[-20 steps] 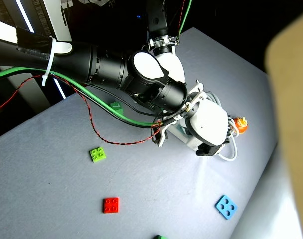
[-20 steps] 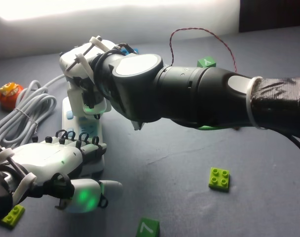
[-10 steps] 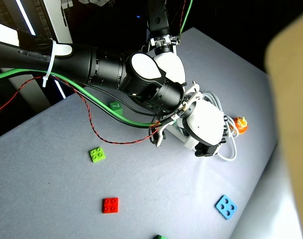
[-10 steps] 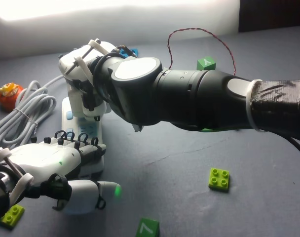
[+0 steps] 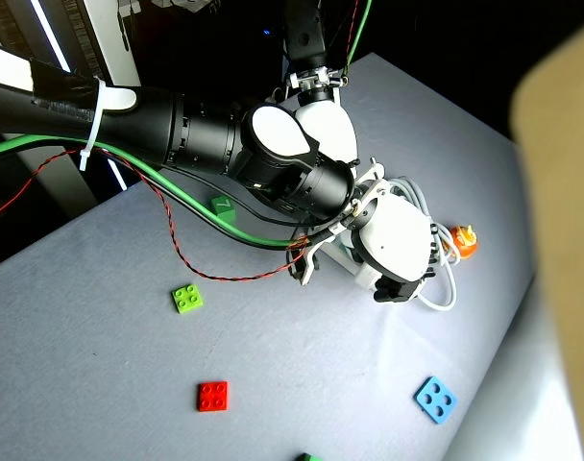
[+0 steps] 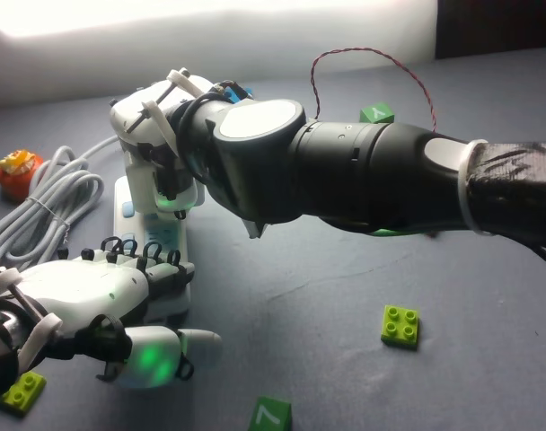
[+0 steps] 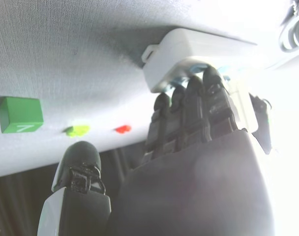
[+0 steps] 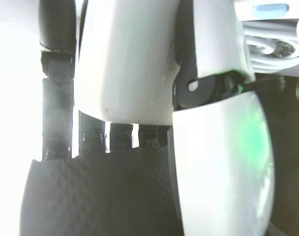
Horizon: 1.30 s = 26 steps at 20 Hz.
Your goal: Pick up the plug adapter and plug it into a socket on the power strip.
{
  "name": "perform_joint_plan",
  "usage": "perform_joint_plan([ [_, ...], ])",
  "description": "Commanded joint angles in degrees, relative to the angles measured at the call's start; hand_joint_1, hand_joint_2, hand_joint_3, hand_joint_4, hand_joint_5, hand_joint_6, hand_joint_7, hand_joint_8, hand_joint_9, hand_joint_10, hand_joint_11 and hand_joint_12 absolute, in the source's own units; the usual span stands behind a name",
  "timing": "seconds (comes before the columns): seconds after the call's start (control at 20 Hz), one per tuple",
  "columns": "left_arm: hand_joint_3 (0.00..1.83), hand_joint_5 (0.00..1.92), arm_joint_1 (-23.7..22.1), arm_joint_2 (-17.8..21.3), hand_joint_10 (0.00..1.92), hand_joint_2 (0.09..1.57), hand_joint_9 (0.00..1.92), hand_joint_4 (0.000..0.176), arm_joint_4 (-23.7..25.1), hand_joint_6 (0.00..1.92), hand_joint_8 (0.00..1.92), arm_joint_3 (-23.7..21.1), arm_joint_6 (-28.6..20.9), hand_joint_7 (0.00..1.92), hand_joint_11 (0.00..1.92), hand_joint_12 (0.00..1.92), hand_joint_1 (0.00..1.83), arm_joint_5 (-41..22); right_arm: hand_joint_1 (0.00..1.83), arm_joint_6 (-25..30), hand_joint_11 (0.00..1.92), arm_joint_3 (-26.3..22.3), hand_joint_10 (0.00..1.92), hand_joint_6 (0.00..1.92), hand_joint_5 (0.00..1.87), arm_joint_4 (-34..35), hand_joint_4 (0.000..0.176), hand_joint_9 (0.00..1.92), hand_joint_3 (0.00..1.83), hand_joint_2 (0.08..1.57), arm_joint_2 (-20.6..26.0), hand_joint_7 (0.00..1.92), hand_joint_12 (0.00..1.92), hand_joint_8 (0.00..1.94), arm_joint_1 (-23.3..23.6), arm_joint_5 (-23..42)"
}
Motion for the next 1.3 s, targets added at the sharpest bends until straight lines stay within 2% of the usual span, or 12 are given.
perform_joint_plan([
  [0.0, 0.00, 0.17, 0.06, 0.02, 0.00, 1.24, 0.14, 0.000, -0.90, 0.00, 0.00, -0.03, -0.12, 0.18, 0.00, 0.22, 0.00, 1.87, 1.39, -0.11, 1.01, -0.82, 0.91, 0.99, 0.93, 0.47, 0.000, 1.09, 0.00, 1.06, -0.37, 1.15, 0.77, 0.64, -1.07, 3.65],
  [0.05, 0.00, 0.16, -0.04, 0.02, 0.00, 1.24, 0.13, 0.000, -0.90, 0.00, 0.00, 0.06, -0.07, 0.16, 0.00, 0.21, 0.00, 2.15, 1.19, -0.10, 0.89, -0.82, 0.43, 1.09, 0.89, 0.47, 0.000, 1.01, 0.00, 1.14, -0.14, 1.04, 0.72, 0.29, -1.04, 3.75],
  [0.1, 0.00, 0.17, -0.17, 0.02, 0.00, 1.24, 0.13, 0.000, -0.90, 0.00, 0.00, 0.16, -0.06, 0.17, 0.00, 0.22, 0.00, 2.27, 1.13, -0.10, 0.79, -0.82, 0.10, 0.17, 0.84, 0.47, 0.000, 1.01, 0.00, 1.11, 0.09, 1.01, 0.71, 0.04, -1.01, 3.83],
  [0.15, 0.00, 0.16, -0.25, 0.02, 0.00, 1.24, 0.13, 0.000, -0.90, 0.00, 0.00, 0.22, -0.03, 0.16, 0.00, 0.20, 0.00, 2.32, 1.07, -0.10, 0.59, -0.82, 0.01, 0.01, 0.79, 0.46, 0.000, 0.92, 0.00, 1.11, 0.21, 0.91, 0.78, 0.00, -0.98, 3.84],
  [0.25, 0.00, 0.16, -0.56, 0.02, 0.00, 1.24, 0.13, 0.000, -0.90, 0.00, 0.00, 0.42, 0.14, 0.17, 0.00, 0.20, 0.00, 2.62, 1.01, -0.09, 0.31, -0.83, 0.00, 0.00, 0.62, 0.46, 0.000, 0.72, 0.00, 1.10, 0.58, 0.72, 0.91, 0.00, -0.84, 4.14],
  [0.5, 0.00, 0.19, -1.46, 0.16, 0.00, 1.24, 0.16, 0.000, -0.90, 0.00, 0.00, 1.28, 0.33, 0.19, 0.00, 0.27, 0.00, 4.69, 0.84, -0.08, 0.01, -0.86, 0.00, 0.00, 0.41, 0.46, 0.000, 0.43, 0.01, 1.11, 1.23, 0.45, 1.01, 0.00, -0.24, 4.29],
  [0.55, 0.00, 0.17, -1.61, 0.23, 0.00, 1.24, 0.14, 0.000, -0.90, 0.00, 0.00, 1.39, 0.34, 0.18, 0.00, 0.25, 0.00, 5.01, 0.81, -0.08, 0.00, -0.91, 0.00, 0.00, 0.36, 0.46, 0.000, 0.37, 0.01, 1.11, 1.38, 0.39, 0.92, 0.00, -0.09, 4.30],
  [0.7, 0.00, 0.17, -2.40, 0.89, 0.00, 1.24, 0.14, 0.000, -0.90, 0.00, 0.00, 1.62, 0.69, 0.17, 0.00, 0.24, 0.00, 5.66, 0.81, -0.10, 0.00, -2.51, 0.00, 0.00, 0.34, 0.46, 0.000, 0.35, 0.00, 1.11, 2.96, 0.37, 0.89, 0.00, 0.72, 4.38],
  [0.8, 0.00, 0.16, -2.75, 1.52, 0.00, 1.25, 0.13, 0.000, -0.90, 0.00, 0.00, 1.68, 1.02, 0.17, 0.00, 0.23, 0.00, 6.16, 0.80, -0.10, 0.00, -4.17, 0.00, 0.00, 0.16, 0.46, 0.000, 0.21, 0.00, 1.03, 4.40, 0.19, 0.67, 0.00, 1.39, 4.42],
  [1.15, 0.00, 0.17, -3.32, 3.87, 0.00, 1.24, 0.15, 0.000, -0.89, 0.00, 0.00, 2.01, 1.10, 0.18, 0.00, 0.22, 0.00, 7.57, 0.77, -2.86, 0.00, -15.80, 0.00, 0.00, 0.01, 0.44, 0.000, 0.06, 0.00, 0.94, 14.65, 0.03, 0.39, 0.00, 4.36, 3.79],
  [1.25, 0.00, 0.17, -4.16, 4.36, 0.00, 1.24, 0.15, 0.000, -0.89, 0.00, 0.00, 2.31, 1.32, 0.18, 0.00, 0.24, 0.00, 7.79, 0.77, -4.24, 0.00, -20.70, 0.00, 0.00, 0.01, 0.39, 0.000, 0.04, 0.00, 0.92, 19.26, 0.00, 0.33, 0.00, 4.78, 4.24],
])
